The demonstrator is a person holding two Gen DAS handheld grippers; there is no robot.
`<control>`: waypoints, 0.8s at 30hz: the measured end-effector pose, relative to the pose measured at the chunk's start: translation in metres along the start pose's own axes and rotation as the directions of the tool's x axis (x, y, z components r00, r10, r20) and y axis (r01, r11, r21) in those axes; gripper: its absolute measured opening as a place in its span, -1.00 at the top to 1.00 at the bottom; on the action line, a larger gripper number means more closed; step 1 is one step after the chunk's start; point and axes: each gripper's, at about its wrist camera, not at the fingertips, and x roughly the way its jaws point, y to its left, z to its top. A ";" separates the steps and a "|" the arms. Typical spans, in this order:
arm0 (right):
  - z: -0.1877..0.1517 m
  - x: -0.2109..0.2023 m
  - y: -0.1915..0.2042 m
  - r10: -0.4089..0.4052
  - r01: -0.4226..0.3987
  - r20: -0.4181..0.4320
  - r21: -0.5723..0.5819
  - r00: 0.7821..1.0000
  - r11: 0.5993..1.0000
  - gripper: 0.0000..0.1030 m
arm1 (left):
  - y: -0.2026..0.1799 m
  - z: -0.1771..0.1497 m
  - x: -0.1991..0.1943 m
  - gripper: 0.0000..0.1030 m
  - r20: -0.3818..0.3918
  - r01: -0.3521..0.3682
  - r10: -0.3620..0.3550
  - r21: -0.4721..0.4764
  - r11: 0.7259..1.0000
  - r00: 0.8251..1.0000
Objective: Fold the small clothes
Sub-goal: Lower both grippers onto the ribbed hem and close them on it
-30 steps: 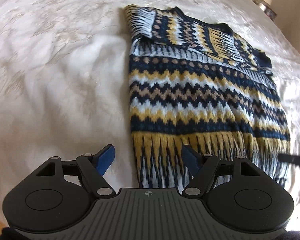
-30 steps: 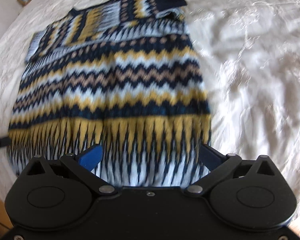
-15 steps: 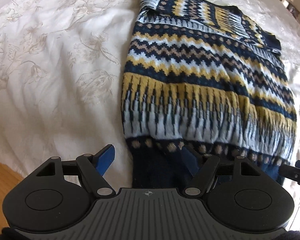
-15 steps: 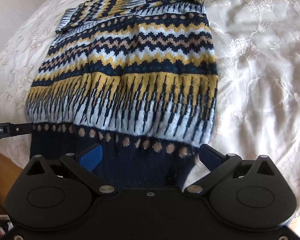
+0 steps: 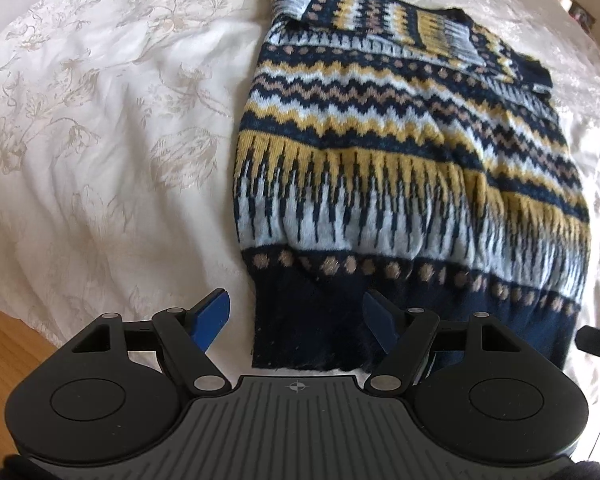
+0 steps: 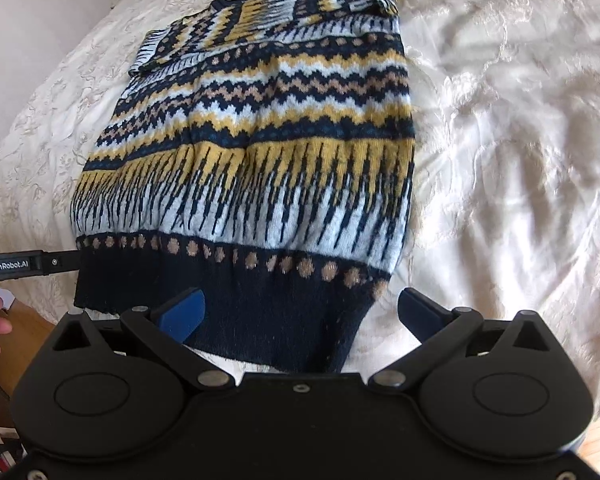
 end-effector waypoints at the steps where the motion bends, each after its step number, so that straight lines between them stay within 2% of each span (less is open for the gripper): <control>1: -0.002 0.002 -0.001 0.003 -0.003 -0.003 0.005 1.000 1.000 -0.99 | 0.001 -0.002 0.002 -0.40 0.000 0.003 -0.003 0.004 1.000 1.000; 12: -0.010 0.024 -0.003 0.011 -0.011 0.005 -0.001 1.000 1.000 -0.99 | 0.010 -0.018 0.033 -0.40 0.015 0.102 -0.104 0.083 0.991 0.994; 17: -0.010 0.032 -0.005 0.022 -0.022 0.030 0.009 0.999 1.000 -0.99 | 0.010 -0.019 0.045 -0.40 0.029 0.130 -0.136 0.152 0.980 0.990; 24: -0.014 0.049 -0.012 0.037 -0.037 -0.002 0.030 0.999 0.999 -0.99 | 0.011 -0.020 0.061 -0.42 0.019 0.141 -0.146 0.149 0.979 0.989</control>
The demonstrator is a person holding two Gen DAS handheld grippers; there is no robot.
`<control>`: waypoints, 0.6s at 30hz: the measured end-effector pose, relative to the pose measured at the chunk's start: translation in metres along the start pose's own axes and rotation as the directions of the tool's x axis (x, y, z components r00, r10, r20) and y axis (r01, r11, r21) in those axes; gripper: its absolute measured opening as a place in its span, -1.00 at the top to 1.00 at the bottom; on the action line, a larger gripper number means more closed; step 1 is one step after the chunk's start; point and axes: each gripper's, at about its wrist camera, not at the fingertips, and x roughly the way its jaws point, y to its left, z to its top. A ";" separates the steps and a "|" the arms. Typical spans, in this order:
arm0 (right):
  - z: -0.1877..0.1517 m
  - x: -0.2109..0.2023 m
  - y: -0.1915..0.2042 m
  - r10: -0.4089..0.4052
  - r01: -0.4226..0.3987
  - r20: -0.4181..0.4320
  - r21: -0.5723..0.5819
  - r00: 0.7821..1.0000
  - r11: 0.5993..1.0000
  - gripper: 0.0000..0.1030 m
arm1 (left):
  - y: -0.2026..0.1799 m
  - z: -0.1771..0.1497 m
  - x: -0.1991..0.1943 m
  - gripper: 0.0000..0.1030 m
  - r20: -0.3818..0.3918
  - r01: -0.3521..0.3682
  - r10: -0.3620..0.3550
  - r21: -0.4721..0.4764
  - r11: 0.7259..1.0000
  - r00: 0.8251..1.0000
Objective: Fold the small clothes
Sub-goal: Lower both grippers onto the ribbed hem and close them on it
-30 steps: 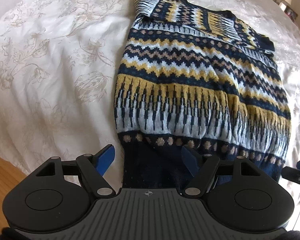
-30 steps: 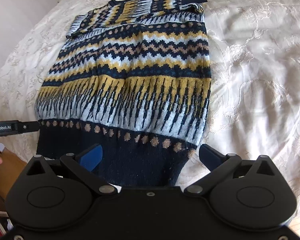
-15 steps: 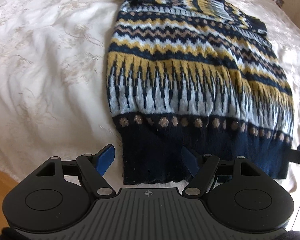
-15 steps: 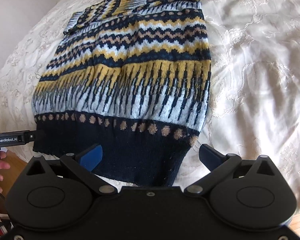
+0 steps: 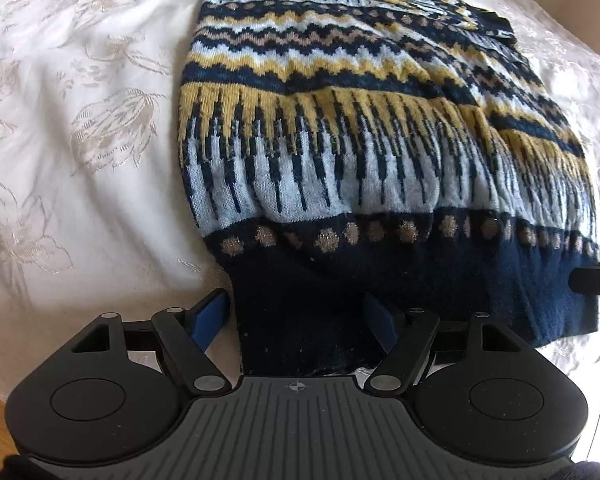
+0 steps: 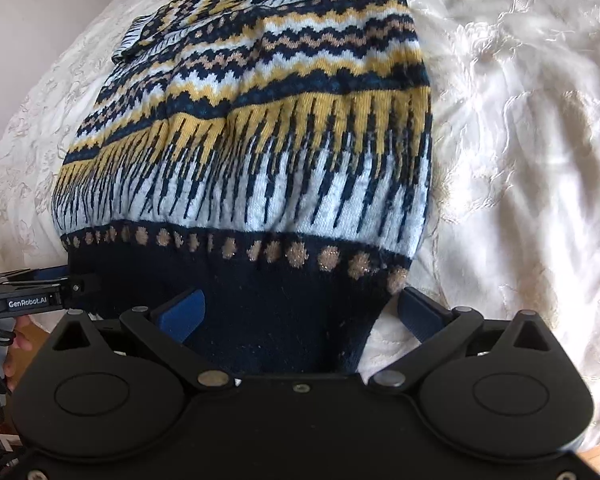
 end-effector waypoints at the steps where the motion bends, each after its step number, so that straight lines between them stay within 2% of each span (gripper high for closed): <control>1: -0.001 0.001 0.000 0.003 -0.003 0.004 -0.008 1.000 1.000 -0.99 | 0.001 0.000 0.001 -0.43 0.001 0.001 -0.001 -0.002 1.000 1.000; 8: -0.004 0.001 -0.002 0.026 -0.027 -0.025 -0.023 0.999 0.999 -0.99 | -0.002 -0.005 0.005 -0.61 0.024 -0.002 0.002 -0.003 1.000 1.000; 11: -0.006 -0.002 -0.002 0.027 -0.027 -0.030 0.000 0.999 1.000 -0.99 | -0.005 -0.006 0.005 -0.63 0.037 -0.017 0.017 -0.002 1.000 0.999; 18: -0.005 -0.006 -0.003 0.046 -0.045 -0.049 0.035 0.998 0.998 -0.99 | -0.001 -0.008 0.003 -0.62 0.047 0.005 -0.005 0.001 1.000 0.999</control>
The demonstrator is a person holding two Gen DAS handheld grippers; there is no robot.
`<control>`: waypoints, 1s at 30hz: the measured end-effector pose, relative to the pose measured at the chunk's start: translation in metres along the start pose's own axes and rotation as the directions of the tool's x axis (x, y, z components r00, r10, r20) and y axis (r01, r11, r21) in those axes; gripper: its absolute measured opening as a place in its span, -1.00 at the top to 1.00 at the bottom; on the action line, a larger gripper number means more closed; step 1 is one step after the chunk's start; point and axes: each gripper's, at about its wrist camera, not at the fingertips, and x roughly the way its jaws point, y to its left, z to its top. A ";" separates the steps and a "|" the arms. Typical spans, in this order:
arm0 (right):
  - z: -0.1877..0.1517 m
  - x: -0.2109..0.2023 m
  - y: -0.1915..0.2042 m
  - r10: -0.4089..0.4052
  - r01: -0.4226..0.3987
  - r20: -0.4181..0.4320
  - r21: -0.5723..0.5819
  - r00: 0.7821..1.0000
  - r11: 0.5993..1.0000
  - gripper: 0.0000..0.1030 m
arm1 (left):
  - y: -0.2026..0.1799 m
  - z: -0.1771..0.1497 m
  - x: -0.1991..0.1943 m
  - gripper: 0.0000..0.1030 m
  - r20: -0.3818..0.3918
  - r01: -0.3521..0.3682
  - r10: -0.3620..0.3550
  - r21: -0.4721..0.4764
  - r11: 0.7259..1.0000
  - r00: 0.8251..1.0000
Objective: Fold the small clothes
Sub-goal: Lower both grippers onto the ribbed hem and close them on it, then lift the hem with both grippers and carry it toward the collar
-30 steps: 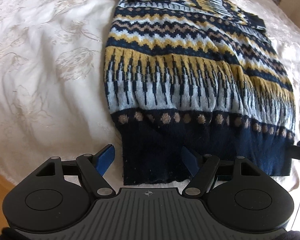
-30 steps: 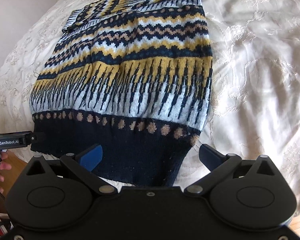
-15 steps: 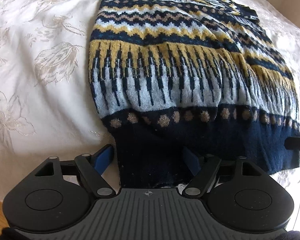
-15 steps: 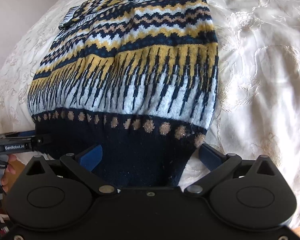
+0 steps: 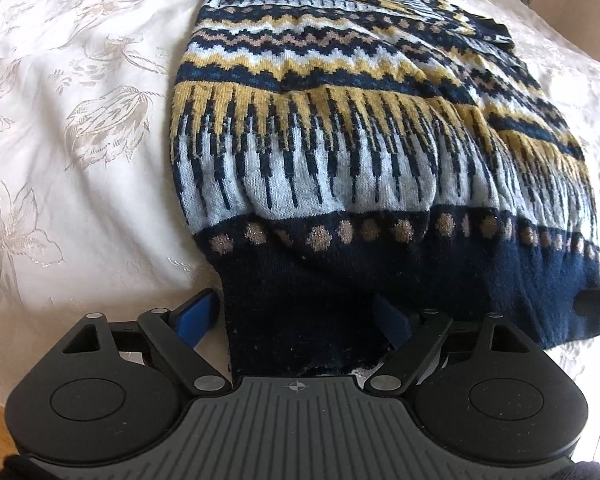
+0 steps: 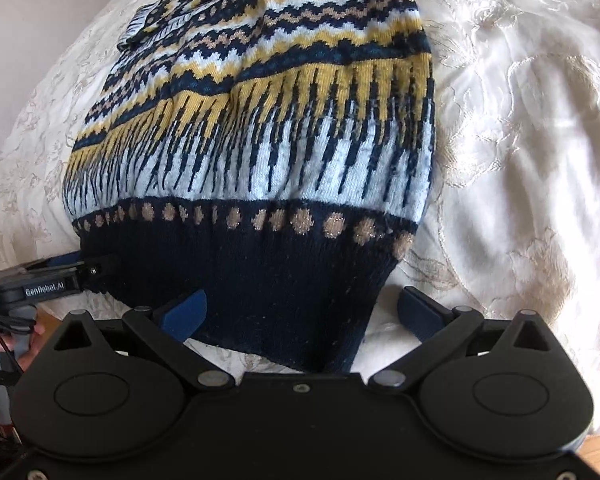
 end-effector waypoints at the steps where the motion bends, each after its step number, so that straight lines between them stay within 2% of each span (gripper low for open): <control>1: 0.000 0.000 0.000 0.002 -0.002 0.000 0.004 1.000 1.000 -0.99 | 0.000 -0.001 -0.001 -0.61 0.002 0.005 -0.005 -0.005 1.000 1.000; 10: -0.001 0.002 0.004 0.000 0.000 0.008 -0.007 1.000 1.000 -0.99 | 0.005 -0.015 -0.014 -0.25 0.039 0.050 -0.049 -0.026 0.998 0.998; 12: -0.002 0.002 0.003 0.001 -0.001 0.014 -0.003 1.000 1.000 -0.99 | 0.009 -0.014 -0.016 0.00 0.044 0.053 -0.051 -0.047 0.998 0.998; 15: -0.003 0.001 0.003 -0.002 0.002 0.028 0.011 1.000 1.000 -0.96 | 0.013 -0.013 -0.017 0.23 0.055 0.064 -0.059 -0.082 0.995 0.997; 16: -0.004 0.000 0.002 -0.004 0.003 0.030 0.010 1.000 1.000 -0.88 | 0.013 -0.014 -0.017 0.27 0.059 0.067 -0.062 -0.089 0.994 0.996; 18: -0.005 -0.001 0.002 0.003 -0.003 0.035 0.006 0.999 1.000 -0.60 | 0.015 -0.014 -0.017 0.52 0.070 0.077 -0.071 -0.097 0.992 0.995; 19: -0.005 -0.001 0.001 0.009 -0.009 0.034 0.007 0.999 1.000 -0.22 | 0.015 -0.015 -0.017 0.60 0.074 0.088 -0.081 -0.102 0.991 0.994; 20: -0.005 -0.001 -0.001 0.016 -0.016 0.030 0.017 0.999 1.000 0.24 | 0.015 -0.015 -0.018 0.73 0.077 0.098 -0.090 -0.113 0.989 0.993; 21: -0.005 -0.001 -0.004 0.027 -0.028 0.016 0.038 0.999 0.999 0.56 | 0.016 -0.016 -0.019 0.80 0.084 0.104 -0.093 -0.130 0.986 0.992; 22: -0.005 -0.002 -0.008 0.049 -0.049 0.008 0.064 0.999 0.997 0.71 | 0.015 -0.016 -0.021 0.81 0.093 0.104 -0.091 -0.142 0.984 0.991; 26: -0.008 -0.019 -0.011 0.095 -0.101 0.061 0.111 0.994 0.989 0.71 | 0.015 -0.015 -0.037 0.83 0.140 0.111 -0.086 -0.178 0.978 0.986; 30: -0.006 -0.049 -0.012 0.155 -0.175 0.144 0.141 0.977 0.974 0.72 | 0.020 -0.006 -0.066 0.83 0.203 0.146 -0.102 -0.216 0.965 0.974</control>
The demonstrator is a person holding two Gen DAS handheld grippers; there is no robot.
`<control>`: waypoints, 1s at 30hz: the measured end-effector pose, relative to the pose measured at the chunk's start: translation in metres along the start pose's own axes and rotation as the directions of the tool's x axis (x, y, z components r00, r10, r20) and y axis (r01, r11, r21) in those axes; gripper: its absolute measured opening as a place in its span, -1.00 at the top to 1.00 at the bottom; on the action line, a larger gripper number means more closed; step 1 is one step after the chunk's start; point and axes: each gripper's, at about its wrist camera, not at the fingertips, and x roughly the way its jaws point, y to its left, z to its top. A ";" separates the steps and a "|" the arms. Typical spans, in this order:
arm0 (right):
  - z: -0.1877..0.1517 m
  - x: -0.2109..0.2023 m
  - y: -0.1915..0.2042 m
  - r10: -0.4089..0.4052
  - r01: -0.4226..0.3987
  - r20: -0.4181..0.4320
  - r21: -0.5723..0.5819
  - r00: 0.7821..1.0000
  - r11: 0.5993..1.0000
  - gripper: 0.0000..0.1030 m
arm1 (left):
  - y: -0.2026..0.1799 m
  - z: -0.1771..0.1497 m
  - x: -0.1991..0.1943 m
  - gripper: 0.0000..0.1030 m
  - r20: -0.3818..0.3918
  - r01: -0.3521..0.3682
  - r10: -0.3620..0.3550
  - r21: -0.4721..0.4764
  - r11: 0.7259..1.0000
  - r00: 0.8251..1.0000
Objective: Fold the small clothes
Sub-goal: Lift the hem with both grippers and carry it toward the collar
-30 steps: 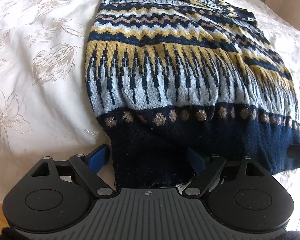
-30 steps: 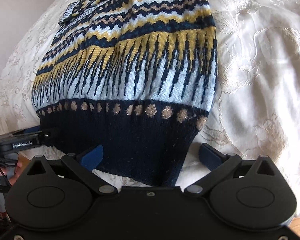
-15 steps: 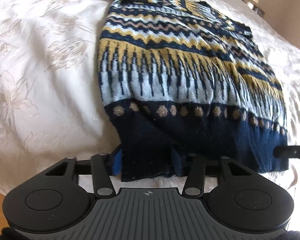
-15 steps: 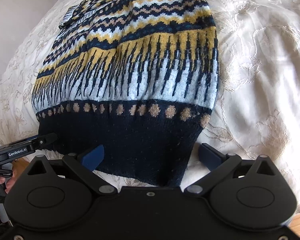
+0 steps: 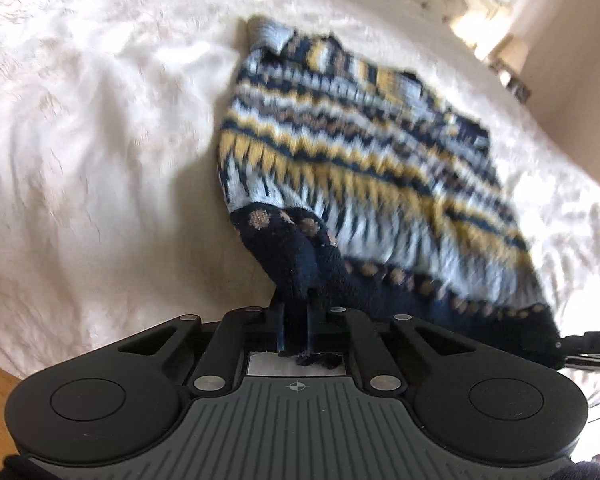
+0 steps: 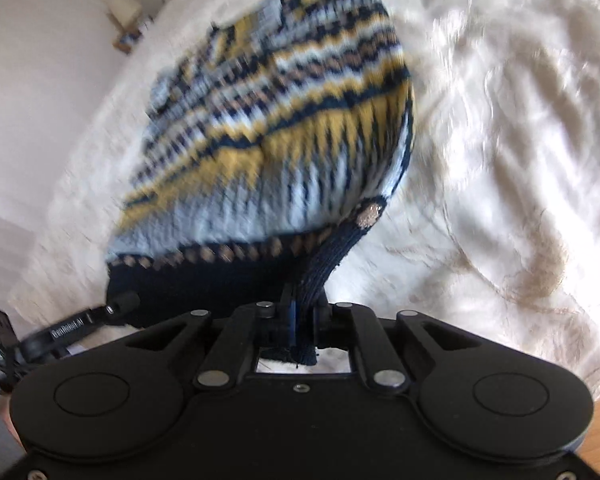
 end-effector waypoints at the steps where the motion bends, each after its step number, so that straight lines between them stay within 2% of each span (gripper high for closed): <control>1: 0.003 -0.006 0.002 0.014 -0.014 0.019 0.009 1.000 1.000 0.72 | -0.001 0.006 -0.006 0.83 0.018 0.008 -0.008 -0.008 1.000 1.000; 5: 0.025 -0.023 0.008 0.057 -0.060 0.088 0.029 0.994 0.998 0.72 | -0.006 0.036 -0.021 0.83 0.083 0.040 -0.038 -0.021 0.999 0.996; 10: 0.070 -0.020 0.019 0.082 -0.091 0.156 0.050 0.984 0.995 0.72 | -0.014 0.085 -0.014 0.83 0.121 0.063 -0.060 -0.019 0.998 0.991; 13: 0.102 -0.010 0.023 0.073 -0.084 0.177 0.061 0.982 0.995 0.72 | -0.017 0.115 0.001 0.83 0.112 0.069 -0.067 -0.015 0.997 0.991; 16: 0.131 0.005 0.024 0.036 -0.047 0.176 0.063 0.984 0.997 0.72 | -0.020 0.144 0.021 0.82 0.071 0.069 -0.070 0.014 0.998 0.995; 18: 0.149 0.019 0.022 0.010 -0.022 0.159 0.076 0.987 0.997 0.71 | -0.022 0.160 0.037 0.74 0.041 0.031 -0.032 0.038 0.999 0.999; 19: 0.156 0.026 0.021 -0.004 -0.008 0.150 0.084 0.989 0.996 0.65 | -0.021 0.165 0.043 0.74 0.034 0.024 -0.026 0.045 0.999 0.999; 21: 0.166 0.038 0.020 -0.043 0.029 0.145 0.093 0.989 0.995 0.52 | -0.018 0.175 0.056 0.61 0.016 0.017 -0.018 0.056 0.998 1.000; 23: 0.172 0.044 0.016 -0.079 0.063 0.148 0.112 0.986 0.992 0.00 | -0.016 0.183 0.066 0.58 0.004 -0.010 0.010 0.075 0.997 1.000; 24: 0.174 0.045 0.015 -0.084 0.065 0.161 0.123 0.983 0.990 -0.07 | -0.014 0.186 0.071 0.58 -0.002 -0.016 0.017 0.090 0.996 1.000; 26: 0.176 0.045 0.013 -0.096 0.074 0.186 0.124 0.978 0.990 -0.11 | -0.010 0.193 0.078 0.53 -0.017 -0.021 0.023 0.112 0.994 1.000; 30: 0.180 0.052 0.014 -0.135 0.127 0.174 0.061 0.975 0.990 -0.11 | 0.003 0.200 0.093 0.47 -0.080 0.003 0.007 0.123 0.992 0.997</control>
